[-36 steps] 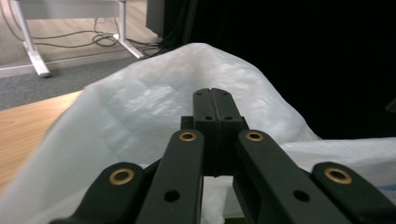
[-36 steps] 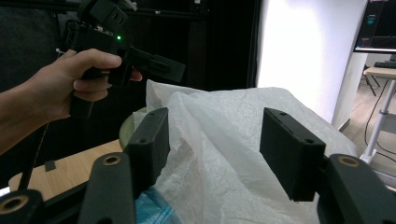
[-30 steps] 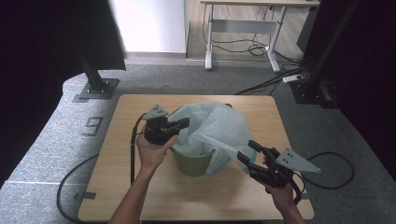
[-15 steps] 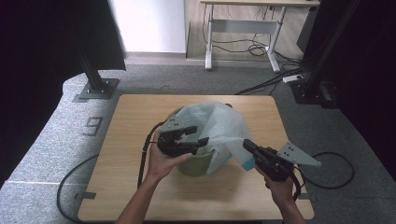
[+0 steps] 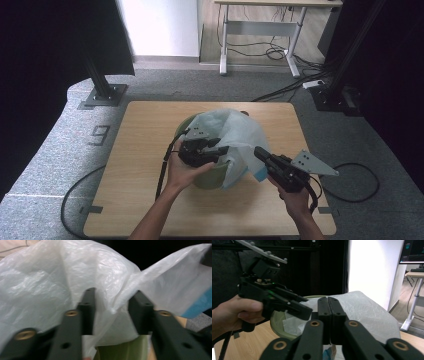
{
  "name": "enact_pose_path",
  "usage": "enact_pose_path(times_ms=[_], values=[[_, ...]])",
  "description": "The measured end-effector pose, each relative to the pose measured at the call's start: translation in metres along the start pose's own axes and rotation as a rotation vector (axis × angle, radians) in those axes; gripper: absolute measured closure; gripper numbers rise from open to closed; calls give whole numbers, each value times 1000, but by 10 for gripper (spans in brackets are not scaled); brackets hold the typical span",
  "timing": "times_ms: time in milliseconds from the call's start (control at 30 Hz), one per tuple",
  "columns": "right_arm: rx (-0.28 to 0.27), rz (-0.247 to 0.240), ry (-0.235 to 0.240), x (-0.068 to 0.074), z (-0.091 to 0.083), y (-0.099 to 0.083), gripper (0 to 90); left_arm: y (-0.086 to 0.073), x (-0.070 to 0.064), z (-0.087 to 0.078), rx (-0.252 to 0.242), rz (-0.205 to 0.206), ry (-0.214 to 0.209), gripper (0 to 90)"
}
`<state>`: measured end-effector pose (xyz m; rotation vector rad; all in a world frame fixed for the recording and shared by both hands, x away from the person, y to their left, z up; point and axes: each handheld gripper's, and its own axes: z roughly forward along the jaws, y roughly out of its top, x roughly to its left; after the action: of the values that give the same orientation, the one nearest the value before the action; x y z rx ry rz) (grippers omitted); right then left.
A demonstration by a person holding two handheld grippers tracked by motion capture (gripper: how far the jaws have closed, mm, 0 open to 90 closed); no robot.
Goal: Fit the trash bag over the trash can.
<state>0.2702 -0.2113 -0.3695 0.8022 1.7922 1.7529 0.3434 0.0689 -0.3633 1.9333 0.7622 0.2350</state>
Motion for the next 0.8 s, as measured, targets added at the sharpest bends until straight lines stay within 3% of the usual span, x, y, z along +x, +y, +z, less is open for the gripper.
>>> enact_pose_path(times_ms=[233,400,500,667,800], values=[[10,-27,29,4,-10,-4,553,1,13,-4,-19,-58,-9,870],[-15,7,35,-2,-29,-7,450,2,28,-14,-58,-115,40,891],[-5,10,5,-9,-38,-10,416,2,36,-21,-73,-136,57,893],[58,58,-34,-25,-34,-27,348,1,49,-34,-96,-170,85,893],[83,73,-33,-33,-25,-46,311,-2,62,-41,-105,-208,97,893]])
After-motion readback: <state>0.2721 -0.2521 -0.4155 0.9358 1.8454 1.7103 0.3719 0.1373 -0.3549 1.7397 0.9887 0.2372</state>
